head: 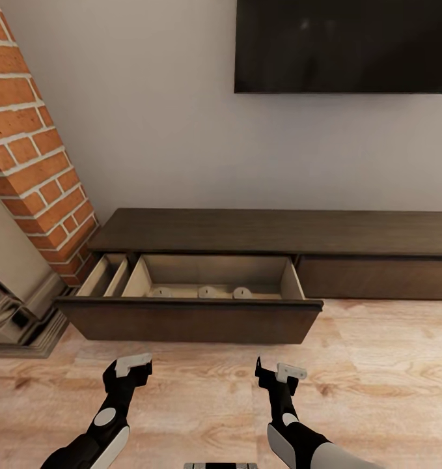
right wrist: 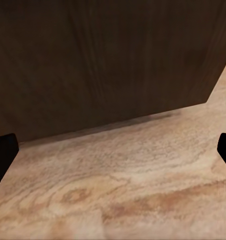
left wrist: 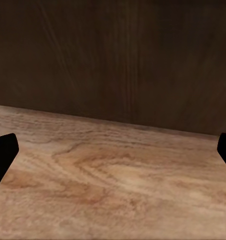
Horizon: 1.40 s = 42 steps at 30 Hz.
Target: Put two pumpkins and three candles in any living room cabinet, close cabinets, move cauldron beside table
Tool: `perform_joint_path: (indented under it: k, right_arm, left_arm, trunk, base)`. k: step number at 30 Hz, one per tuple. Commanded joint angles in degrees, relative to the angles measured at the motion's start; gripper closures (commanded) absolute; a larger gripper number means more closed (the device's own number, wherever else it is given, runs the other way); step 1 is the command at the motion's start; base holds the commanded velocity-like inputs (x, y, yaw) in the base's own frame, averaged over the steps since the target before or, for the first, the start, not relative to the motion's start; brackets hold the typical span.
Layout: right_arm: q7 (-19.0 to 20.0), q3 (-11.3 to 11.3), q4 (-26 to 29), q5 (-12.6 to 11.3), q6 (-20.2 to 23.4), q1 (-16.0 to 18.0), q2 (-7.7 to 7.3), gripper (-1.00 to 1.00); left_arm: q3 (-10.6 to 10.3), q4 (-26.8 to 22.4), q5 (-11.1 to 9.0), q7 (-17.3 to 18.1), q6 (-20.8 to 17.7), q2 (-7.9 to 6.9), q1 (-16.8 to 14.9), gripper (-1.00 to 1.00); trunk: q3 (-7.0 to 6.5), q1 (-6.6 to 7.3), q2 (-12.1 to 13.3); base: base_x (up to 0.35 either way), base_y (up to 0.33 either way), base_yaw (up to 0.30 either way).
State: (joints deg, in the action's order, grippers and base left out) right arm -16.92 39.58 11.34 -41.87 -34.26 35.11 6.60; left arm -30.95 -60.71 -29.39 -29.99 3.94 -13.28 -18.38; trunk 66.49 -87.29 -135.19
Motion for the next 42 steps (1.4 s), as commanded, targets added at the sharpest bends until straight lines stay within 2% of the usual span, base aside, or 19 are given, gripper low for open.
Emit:
perform_joint_path:
  k: [1, 3, 7, 10, 16, 34, 42]
  right_arm:
    - [-0.48, 0.5, 0.0, -0.14, -0.1, 0.04, 0.0, -1.0]
    - [-0.48, 0.48, 0.0, -0.14, -0.14, 0.04, 0.0, -1.0]
    - [-0.48, 0.43, 0.0, -0.14, -0.45, 0.04, -0.1, -1.0]
    - [-0.46, 0.42, 0.0, -0.09, -0.8, -0.1, -0.25, -1.0]
    - [-0.43, 0.41, 0.0, -0.11, -4.2, -0.34, -0.45, -1.0]
    - [-0.45, 0.42, 0.0, -0.14, -4.95, -0.37, -0.36, -1.0]
    - [-0.44, 0.41, 0.0, -0.14, -4.94, -0.37, -0.36, -1.0]
  left_arm:
    - [-0.24, -0.02, -0.58, -0.43, 0.46, -0.08, -0.07, -1.0]
    - [-0.11, -0.02, -0.59, -0.45, 0.51, -0.09, -0.07, -1.0]
    - [-0.14, -0.02, -0.6, -0.49, 0.84, -0.08, -0.07, -1.0]
    - [-0.43, -0.24, -0.58, -0.56, 2.65, -0.1, -0.02, -1.0]
    - [-0.63, -0.45, -0.58, -0.52, 4.32, -0.09, 0.01, -1.0]
    - [-0.69, -0.1, -0.52, -0.3, 4.41, -0.04, 0.01, -1.0]
    - [-0.71, -0.19, -0.53, -0.59, 4.47, -0.08, 0.01, -1.0]
  trunk:
    - [0.23, -0.21, -0.44]
    - [0.59, -0.65, -1.24]
    - [0.59, -0.65, -1.24]
    - [0.59, -0.65, -1.24]
    - [0.59, -0.65, -1.24]
    - [0.59, -0.65, -1.24]
    - [0.77, -0.87, -1.64]
  base:
    - [0.0, 0.0, 0.0]
    - [0.0, 0.0, 0.0]
    - [0.0, 0.0, 0.0]
    - [0.0, 0.0, 0.0]
    - [0.001, 0.0, 0.0]
    - [0.203, 0.0, 0.0]
    - [0.057, 0.0, 0.0]
